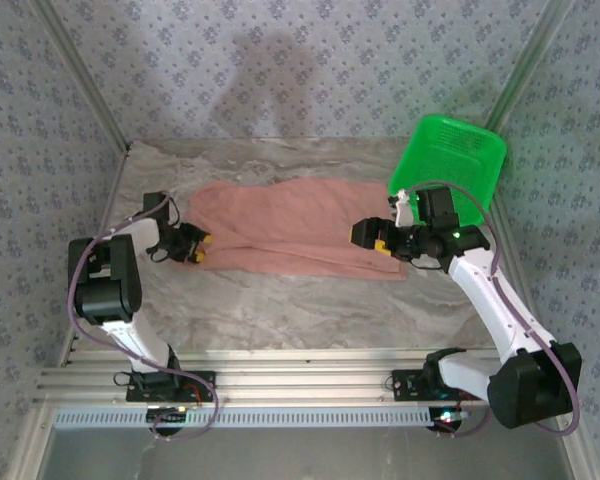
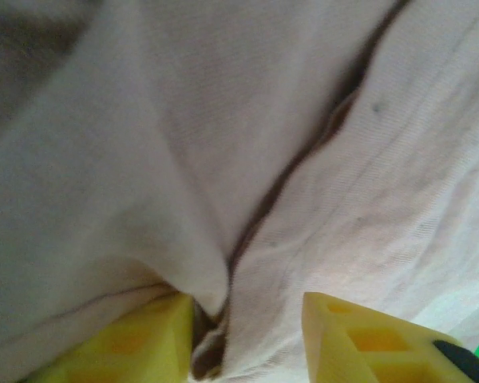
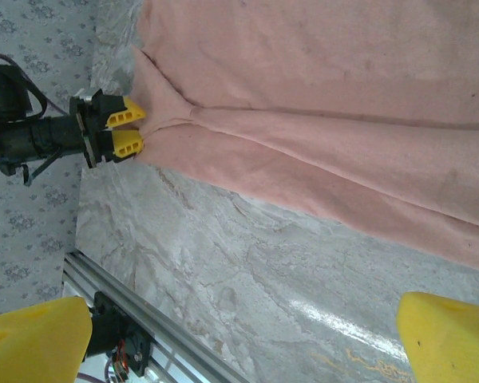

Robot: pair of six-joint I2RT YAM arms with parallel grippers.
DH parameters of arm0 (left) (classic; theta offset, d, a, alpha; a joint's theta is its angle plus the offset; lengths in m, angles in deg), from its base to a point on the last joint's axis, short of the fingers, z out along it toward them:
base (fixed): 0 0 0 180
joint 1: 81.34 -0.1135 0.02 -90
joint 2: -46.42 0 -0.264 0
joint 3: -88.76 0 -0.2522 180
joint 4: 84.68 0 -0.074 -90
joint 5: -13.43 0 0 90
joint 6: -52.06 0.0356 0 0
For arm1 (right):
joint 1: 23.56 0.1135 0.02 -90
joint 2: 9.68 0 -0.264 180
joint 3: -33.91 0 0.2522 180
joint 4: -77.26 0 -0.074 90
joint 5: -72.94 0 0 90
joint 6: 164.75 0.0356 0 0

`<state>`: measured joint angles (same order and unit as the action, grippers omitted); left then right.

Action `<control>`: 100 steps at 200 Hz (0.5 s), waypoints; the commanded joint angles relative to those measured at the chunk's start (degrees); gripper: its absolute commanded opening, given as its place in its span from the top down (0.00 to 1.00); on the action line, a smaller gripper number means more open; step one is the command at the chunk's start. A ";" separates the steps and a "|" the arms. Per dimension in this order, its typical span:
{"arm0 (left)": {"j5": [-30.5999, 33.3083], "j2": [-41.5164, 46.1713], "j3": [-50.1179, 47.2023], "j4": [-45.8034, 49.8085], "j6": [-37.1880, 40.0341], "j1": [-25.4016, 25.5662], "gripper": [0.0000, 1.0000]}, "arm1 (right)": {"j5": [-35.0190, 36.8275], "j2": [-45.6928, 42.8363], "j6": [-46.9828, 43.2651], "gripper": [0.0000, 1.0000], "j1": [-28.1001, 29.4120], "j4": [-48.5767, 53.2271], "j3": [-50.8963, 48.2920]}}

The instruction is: Fold and stack the t-shirts

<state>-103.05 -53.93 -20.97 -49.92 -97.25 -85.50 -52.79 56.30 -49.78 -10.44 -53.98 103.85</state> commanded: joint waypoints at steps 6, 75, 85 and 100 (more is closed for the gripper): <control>0.03 -1.36 2.93 -0.43 -0.27 0.78 0.63 | 0.66 -1.27 -0.43 0.00 0.22 1.15 -0.05; -1.16 -2.39 4.58 1.42 1.56 1.01 0.79 | 1.19 -1.29 -0.20 0.00 0.23 1.34 -0.50; -1.38 -2.56 4.40 1.40 1.69 1.01 0.82 | 1.10 -1.29 -0.25 0.00 0.15 1.38 -0.43; -1.55 -2.69 4.40 1.90 2.15 1.01 0.87 | 1.10 -1.29 -0.15 0.00 0.12 1.23 -0.37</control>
<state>-103.18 -55.64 -17.51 -49.79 -96.38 -84.70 -52.17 56.17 -49.78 -10.44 -53.82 103.72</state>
